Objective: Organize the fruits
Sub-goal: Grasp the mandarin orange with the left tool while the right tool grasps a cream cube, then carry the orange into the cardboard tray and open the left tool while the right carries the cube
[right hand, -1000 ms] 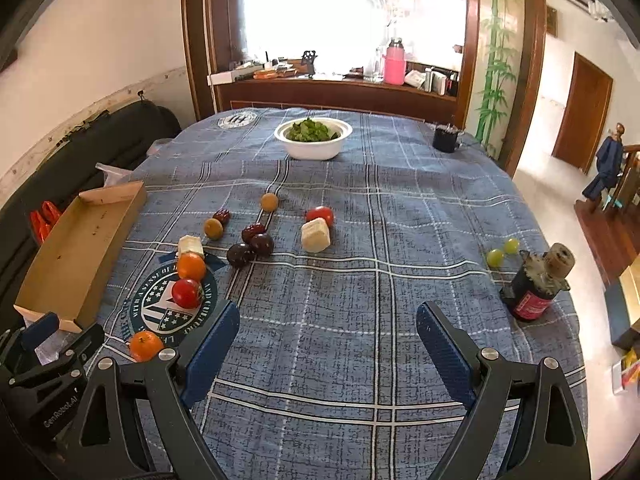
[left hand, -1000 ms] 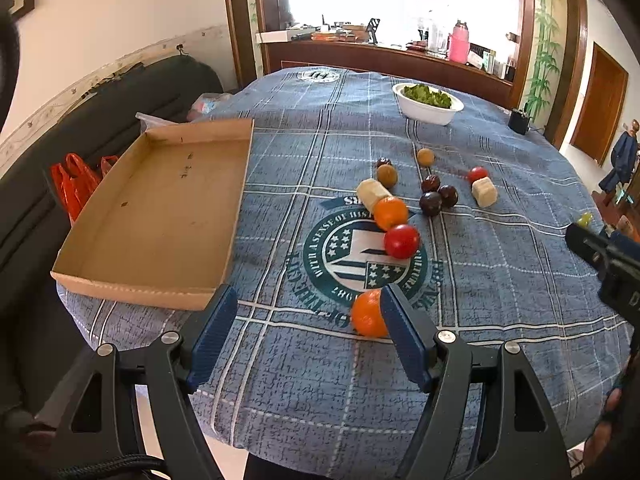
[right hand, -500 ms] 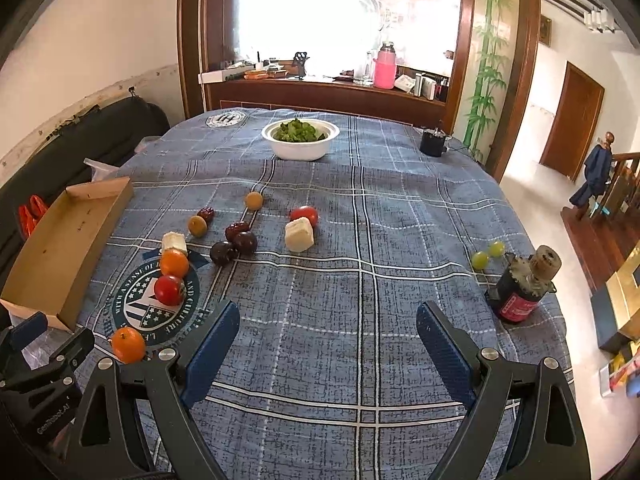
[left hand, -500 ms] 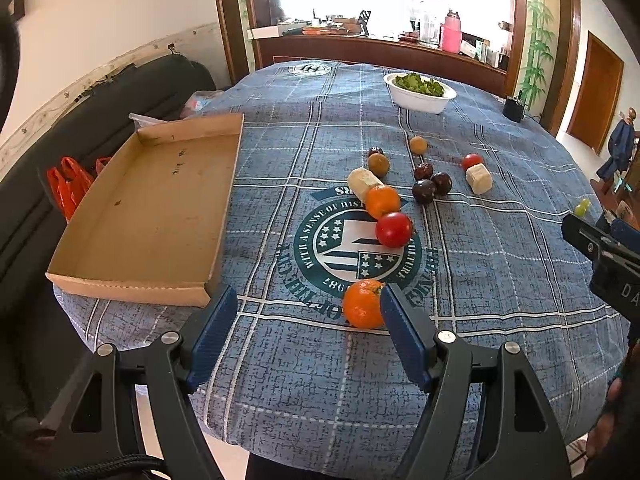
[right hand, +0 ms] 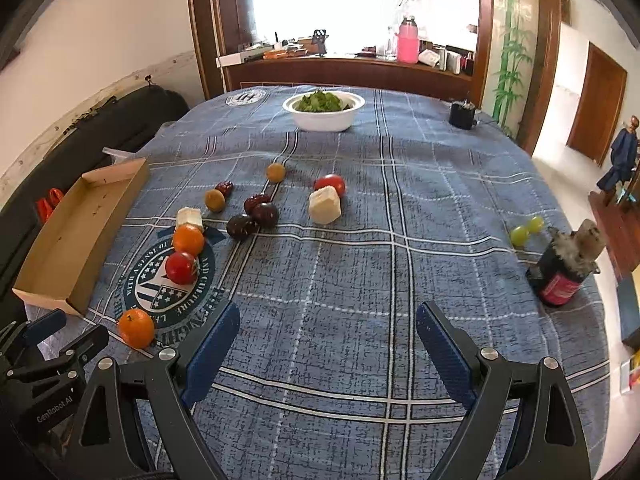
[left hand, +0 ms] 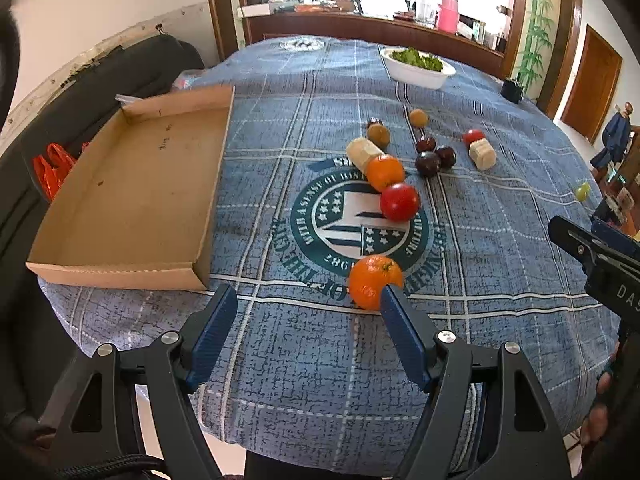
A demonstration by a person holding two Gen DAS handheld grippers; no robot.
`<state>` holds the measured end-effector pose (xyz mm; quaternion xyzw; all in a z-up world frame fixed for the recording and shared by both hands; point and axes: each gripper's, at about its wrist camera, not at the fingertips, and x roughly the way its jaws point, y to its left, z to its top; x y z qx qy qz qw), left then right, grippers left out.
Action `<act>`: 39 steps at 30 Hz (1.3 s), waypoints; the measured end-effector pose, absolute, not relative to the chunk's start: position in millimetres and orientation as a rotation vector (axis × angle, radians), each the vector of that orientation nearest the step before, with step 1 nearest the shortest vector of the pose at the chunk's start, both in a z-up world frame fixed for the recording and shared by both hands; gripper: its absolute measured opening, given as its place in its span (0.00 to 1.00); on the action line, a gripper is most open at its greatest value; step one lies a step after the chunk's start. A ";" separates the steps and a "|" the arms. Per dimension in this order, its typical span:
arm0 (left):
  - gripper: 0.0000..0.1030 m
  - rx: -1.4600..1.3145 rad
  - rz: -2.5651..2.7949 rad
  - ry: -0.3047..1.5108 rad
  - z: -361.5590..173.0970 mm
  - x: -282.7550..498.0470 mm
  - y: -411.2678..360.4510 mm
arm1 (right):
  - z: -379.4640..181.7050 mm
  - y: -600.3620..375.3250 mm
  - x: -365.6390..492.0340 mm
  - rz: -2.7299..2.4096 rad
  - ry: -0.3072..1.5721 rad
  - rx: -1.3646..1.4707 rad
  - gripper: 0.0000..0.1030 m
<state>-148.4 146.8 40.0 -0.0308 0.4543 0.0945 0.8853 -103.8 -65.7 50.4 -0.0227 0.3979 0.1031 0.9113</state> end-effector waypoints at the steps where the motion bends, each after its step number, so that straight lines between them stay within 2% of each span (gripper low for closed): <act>1: 0.72 -0.068 0.182 0.954 38.1 -147.0 146.1 | 48.7 -66.0 -102.4 0.217 0.826 -0.042 0.87; 5: 0.72 -0.078 0.139 0.978 33.0 -138.7 141.0 | 41.0 -69.2 -97.0 0.247 0.850 -0.006 0.84; 10: 0.72 -0.047 0.123 0.990 28.5 -127.1 132.6 | 33.5 -68.0 -80.9 0.290 0.869 -0.002 0.74; 13: 0.72 -0.026 0.110 1.012 22.3 -119.9 127.5 | 30.5 -65.5 -56.6 0.293 0.869 -0.016 0.64; 15: 0.72 -0.014 0.100 1.025 17.9 -117.2 124.8 | 27.6 -64.5 -38.7 0.304 0.881 -0.009 0.51; 18: 0.72 0.006 0.089 1.043 11.0 -113.9 122.5 | 22.1 -62.2 -7.6 0.319 0.916 0.013 0.43; 23: 0.71 -0.035 0.072 1.060 4.1 -105.7 129.5 | 13.7 -45.2 32.2 0.319 0.947 -0.011 0.42; 25: 0.65 -0.039 0.078 1.044 4.3 -104.3 131.3 | 8.1 -37.9 41.3 0.315 0.959 -0.033 0.41; 26: 0.58 -0.039 0.081 1.033 4.8 -103.6 131.5 | 3.7 -34.6 46.1 0.305 0.965 -0.048 0.38; 27: 0.53 -0.042 0.076 1.026 5.8 -103.4 131.9 | 0.4 -33.8 49.5 0.300 0.976 -0.051 0.31; 28: 0.37 -0.038 0.072 1.020 7.2 -103.4 131.0 | -1.3 -34.8 50.4 0.307 0.981 -0.038 0.30; 29: 0.32 -0.034 0.071 1.018 7.8 -103.3 130.1 | 1.1 -37.7 47.6 0.322 0.973 -0.016 0.30; 39: 0.32 -0.056 0.099 0.965 31.9 -121.3 144.7 | 34.6 -24.1 -24.4 0.506 0.904 0.065 0.30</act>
